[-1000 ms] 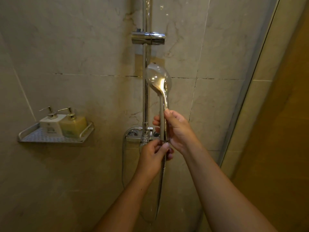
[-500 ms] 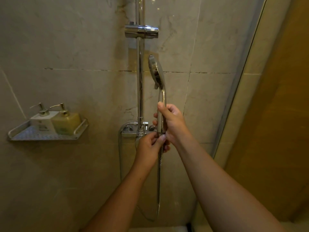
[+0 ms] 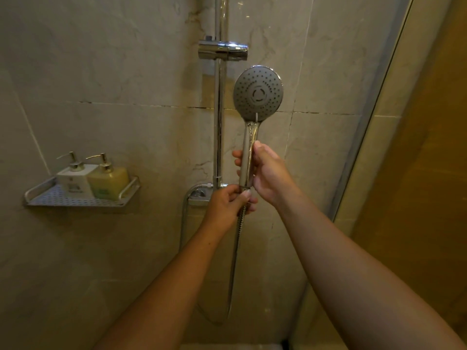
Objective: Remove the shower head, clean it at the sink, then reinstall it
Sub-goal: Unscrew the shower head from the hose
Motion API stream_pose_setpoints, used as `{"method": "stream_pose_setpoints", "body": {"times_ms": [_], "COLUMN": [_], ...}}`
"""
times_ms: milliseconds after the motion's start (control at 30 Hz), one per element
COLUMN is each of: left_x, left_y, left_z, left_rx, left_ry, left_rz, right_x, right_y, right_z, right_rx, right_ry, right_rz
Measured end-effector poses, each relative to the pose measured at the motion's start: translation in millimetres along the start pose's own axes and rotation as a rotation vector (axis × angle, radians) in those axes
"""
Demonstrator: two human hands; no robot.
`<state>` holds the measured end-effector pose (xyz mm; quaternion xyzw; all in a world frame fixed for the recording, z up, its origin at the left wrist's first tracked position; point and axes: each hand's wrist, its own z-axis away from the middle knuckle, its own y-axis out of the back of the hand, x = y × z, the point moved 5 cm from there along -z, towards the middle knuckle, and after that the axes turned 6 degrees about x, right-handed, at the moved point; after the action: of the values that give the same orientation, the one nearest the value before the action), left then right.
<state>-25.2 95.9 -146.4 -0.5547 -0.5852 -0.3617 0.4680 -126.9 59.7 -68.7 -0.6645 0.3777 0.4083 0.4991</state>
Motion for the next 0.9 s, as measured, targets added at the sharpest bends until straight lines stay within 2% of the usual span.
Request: {"method": "stream_pose_setpoints", "body": {"times_ms": [200, 333, 433, 700, 900], "left_x": [-2, 0, 1, 1, -1], "left_y": [4, 11, 11, 13, 13], "left_z": [0, -8, -14, -14, -10], "left_rx": [-0.012, -0.037, -0.069, -0.085, -0.076], "left_ry": [0.017, 0.026, 0.043, 0.028, -0.018], "left_rz": [-0.094, -0.31, -0.377, -0.34, -0.318], "right_x": [4, 6, 9, 14, 19], "right_y": [3, 8, 10, 15, 9], "right_z": [-2, -5, -4, -5, 0], "right_rx": [-0.056, -0.076, -0.096, -0.063, -0.057], "right_ry": [0.036, 0.04, 0.044, 0.039, 0.075], "right_rz": [0.015, 0.104, 0.134, 0.047, 0.096]}}
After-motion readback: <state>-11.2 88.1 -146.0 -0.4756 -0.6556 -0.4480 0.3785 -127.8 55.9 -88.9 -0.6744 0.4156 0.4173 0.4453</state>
